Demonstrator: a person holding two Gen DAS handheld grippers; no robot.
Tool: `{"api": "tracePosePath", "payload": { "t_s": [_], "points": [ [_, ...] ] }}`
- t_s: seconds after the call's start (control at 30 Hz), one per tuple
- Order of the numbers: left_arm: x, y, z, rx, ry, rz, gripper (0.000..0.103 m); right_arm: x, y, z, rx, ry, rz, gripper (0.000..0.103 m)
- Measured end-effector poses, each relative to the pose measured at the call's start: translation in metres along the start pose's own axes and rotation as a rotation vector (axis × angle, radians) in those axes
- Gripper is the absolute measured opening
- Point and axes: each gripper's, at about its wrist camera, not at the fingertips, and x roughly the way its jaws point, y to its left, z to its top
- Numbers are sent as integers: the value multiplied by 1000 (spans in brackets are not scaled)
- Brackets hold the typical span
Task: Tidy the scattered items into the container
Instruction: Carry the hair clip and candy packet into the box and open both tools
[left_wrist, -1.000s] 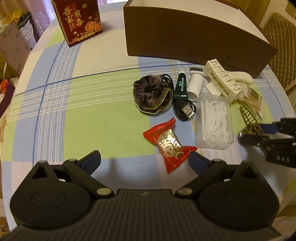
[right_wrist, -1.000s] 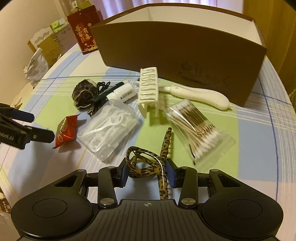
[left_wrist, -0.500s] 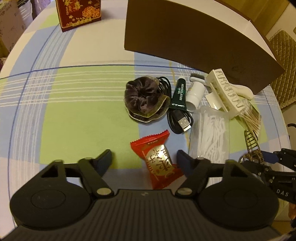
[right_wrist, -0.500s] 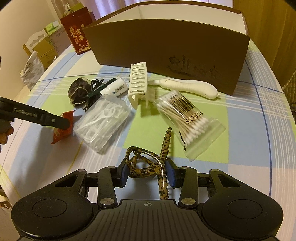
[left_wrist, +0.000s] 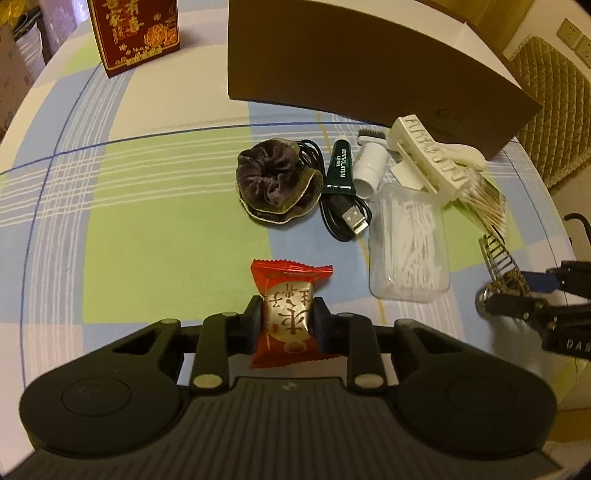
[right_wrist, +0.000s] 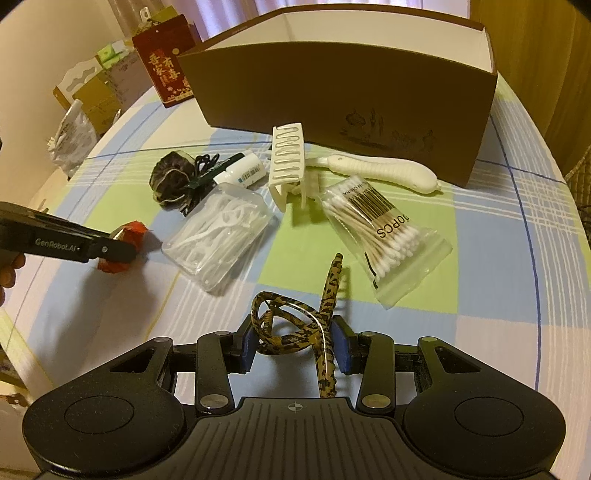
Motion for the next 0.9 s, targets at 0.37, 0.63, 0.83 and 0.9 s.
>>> {"api": "tracePosePath", "payload": {
  "t_s": [0.37,0.63,0.83,0.9],
  "points": [
    [-55,-8,15,39,-140,-45,23,-41,3,23,24,-114,74,44],
    [-75,-29,65,119,-237,-108,23,-70,-5,76,-32,-234,52,44],
    [-80,-43,115,150,-300,-144,23,-80,-20,123,-84,-330,-4,44],
    [-79,-47,131,150,-315,-152,23,-79,-26,139,-89,-357,-19,44]
  ]
}}
